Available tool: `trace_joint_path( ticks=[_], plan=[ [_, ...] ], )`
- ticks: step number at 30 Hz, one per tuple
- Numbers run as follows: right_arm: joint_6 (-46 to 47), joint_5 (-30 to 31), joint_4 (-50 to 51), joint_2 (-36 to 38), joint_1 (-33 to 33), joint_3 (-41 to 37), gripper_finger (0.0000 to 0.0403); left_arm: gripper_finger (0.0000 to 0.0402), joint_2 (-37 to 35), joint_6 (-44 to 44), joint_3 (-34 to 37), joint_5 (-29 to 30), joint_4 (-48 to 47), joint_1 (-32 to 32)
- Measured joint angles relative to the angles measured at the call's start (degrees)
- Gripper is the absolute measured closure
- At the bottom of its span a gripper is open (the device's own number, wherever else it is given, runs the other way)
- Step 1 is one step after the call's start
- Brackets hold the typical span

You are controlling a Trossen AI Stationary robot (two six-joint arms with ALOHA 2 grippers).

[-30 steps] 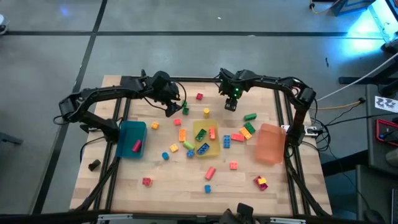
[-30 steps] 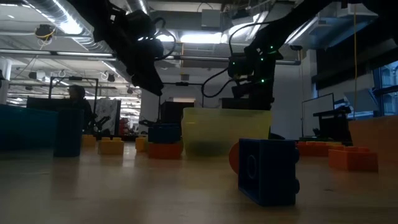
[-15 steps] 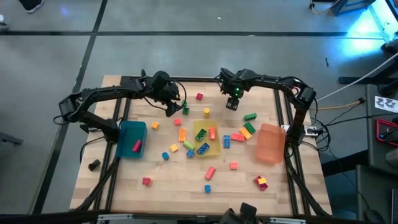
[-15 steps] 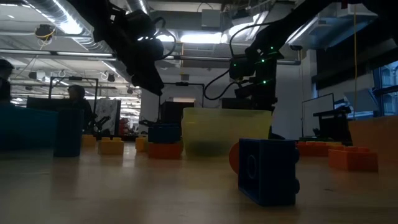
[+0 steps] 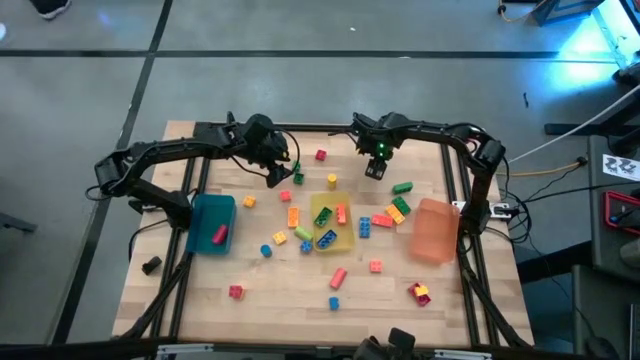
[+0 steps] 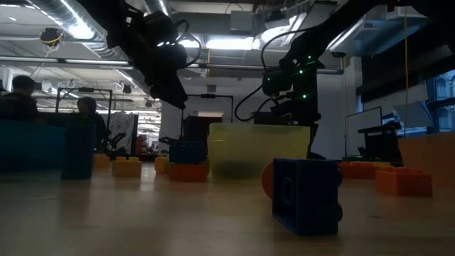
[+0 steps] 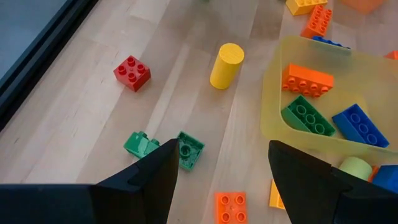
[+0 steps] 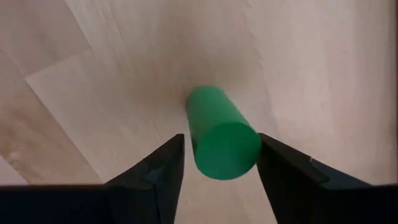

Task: Sort blocks by size
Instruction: Put the green cylindrical block into the blue bin

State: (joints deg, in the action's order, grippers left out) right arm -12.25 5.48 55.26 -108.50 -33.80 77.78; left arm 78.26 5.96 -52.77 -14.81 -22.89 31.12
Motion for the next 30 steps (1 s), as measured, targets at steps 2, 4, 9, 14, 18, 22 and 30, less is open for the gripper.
trace_joint_path(
  ticks=[2, 4, 9, 14, 18, 22, 30],
  plan=[
    [-0.1, -0.6, -0.5, -0.4, 0.0, 0.0, 0.0231, 0.0170, 0.0, 0.0, 0.0, 0.0, 0.0, 0.0],
    [-0.2, -0.9, -1.1, -0.5, 0.0, 0.0, 0.0249, 0.0170, 0.0, 0.0, 0.0, 0.0, 0.1, 0.0],
    [-1.3, -1.0, -2.6, -0.5, 0.0, 0.1, 0.0265, 0.0170, 0.0, 0.0, 0.0, 0.0, 0.3, 0.0],
    [-1.5, -1.6, -4.3, -0.4, 0.1, 0.1, 0.0260, 0.0170, 0.0, 0.0, 0.0, 0.0, 5.0, 0.0],
    [-1.6, -2.1, -4.8, -0.4, 0.1, 1.4, 0.0251, 0.0170, 0.0, 0.0, 0.0, 0.0, 10.3, 0.0],
    [-1.6, -2.1, -5.0, -0.4, 0.1, 5.0, 0.0263, 0.0170, 0.0, 0.0, 0.0, 0.0, 13.8, 0.0],
    [-1.5, -14.5, -9.4, -0.4, 0.2, 13.6, 0.0253, 0.0170, 0.0, 2.1, 0.0, 0.0, 18.1, 0.0]
  ],
)
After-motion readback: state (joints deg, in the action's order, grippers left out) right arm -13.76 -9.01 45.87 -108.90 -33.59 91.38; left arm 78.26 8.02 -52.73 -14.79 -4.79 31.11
